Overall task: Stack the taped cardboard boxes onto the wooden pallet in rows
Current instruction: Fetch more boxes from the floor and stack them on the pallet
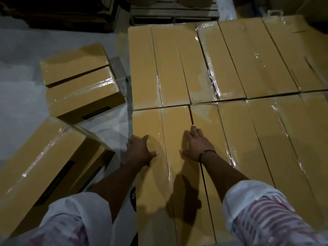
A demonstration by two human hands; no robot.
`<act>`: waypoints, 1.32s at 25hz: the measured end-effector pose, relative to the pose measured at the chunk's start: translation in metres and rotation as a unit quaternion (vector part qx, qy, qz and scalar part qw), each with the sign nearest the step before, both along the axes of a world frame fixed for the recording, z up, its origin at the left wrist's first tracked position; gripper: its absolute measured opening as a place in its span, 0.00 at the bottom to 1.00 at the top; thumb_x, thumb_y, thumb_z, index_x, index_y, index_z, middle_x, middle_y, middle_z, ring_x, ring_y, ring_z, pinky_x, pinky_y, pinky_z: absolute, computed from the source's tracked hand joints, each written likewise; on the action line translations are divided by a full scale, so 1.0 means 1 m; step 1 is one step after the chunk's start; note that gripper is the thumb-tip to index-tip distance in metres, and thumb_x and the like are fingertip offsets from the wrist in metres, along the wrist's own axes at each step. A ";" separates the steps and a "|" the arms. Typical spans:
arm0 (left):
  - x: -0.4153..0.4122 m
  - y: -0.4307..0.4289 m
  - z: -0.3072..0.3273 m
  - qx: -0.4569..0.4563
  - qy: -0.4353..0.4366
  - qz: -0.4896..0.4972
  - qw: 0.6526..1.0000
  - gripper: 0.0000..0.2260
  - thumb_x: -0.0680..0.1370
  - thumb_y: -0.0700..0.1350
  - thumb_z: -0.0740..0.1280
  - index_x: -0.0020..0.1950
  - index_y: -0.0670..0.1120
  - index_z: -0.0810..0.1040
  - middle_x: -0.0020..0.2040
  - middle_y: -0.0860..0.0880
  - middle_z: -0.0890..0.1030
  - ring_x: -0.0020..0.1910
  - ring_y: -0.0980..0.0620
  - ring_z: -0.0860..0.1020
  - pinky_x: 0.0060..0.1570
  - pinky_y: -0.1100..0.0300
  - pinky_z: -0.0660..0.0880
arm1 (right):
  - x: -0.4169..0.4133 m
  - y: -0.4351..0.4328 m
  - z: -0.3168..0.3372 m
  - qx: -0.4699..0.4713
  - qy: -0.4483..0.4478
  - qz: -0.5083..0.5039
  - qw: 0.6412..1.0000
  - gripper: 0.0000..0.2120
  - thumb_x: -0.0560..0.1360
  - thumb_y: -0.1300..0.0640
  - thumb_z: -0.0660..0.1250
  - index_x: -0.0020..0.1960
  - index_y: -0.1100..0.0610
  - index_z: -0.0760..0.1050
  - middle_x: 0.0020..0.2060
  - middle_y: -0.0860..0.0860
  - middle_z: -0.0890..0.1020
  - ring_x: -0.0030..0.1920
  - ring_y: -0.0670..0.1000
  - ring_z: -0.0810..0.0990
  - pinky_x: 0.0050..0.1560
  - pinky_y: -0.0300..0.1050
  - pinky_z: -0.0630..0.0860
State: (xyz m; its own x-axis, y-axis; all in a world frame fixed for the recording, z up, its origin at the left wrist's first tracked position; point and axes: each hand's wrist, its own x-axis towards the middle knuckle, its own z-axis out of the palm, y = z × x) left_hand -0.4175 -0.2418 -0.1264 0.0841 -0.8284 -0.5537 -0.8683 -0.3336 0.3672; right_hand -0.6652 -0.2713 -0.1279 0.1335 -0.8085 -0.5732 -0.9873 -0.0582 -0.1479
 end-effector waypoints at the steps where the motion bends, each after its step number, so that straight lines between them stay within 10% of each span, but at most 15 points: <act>1: 0.001 0.001 -0.001 -0.008 -0.004 -0.001 1.000 0.40 0.73 0.60 0.77 0.80 0.57 0.62 0.79 0.39 0.57 0.74 0.30 0.61 0.70 0.35 0.68 | 0.000 0.000 0.001 0.003 0.002 0.001 1.000 0.46 0.76 0.38 0.68 0.82 0.51 0.46 0.81 0.55 0.39 0.81 0.60 0.41 0.78 0.59 0.57; 14: 0.026 0.000 0.013 0.062 -0.050 -0.134 0.988 0.46 0.74 0.63 0.74 0.84 0.56 0.50 0.83 0.41 0.46 0.80 0.33 0.52 0.75 0.37 0.62 | 0.017 0.006 0.026 0.052 -0.015 -0.021 0.998 0.51 0.74 0.38 0.72 0.83 0.50 0.43 0.81 0.54 0.38 0.81 0.60 0.42 0.77 0.60 0.56; 33: -0.016 0.142 0.229 -0.157 -0.145 -0.082 0.973 0.35 0.79 0.62 0.67 0.82 0.58 0.57 0.84 0.47 0.53 0.81 0.38 0.53 0.79 0.42 0.54 | 0.038 0.109 0.229 -0.153 -0.115 0.125 0.974 0.35 0.82 0.42 0.59 0.83 0.50 0.48 0.82 0.52 0.44 0.82 0.55 0.43 0.79 0.51 0.48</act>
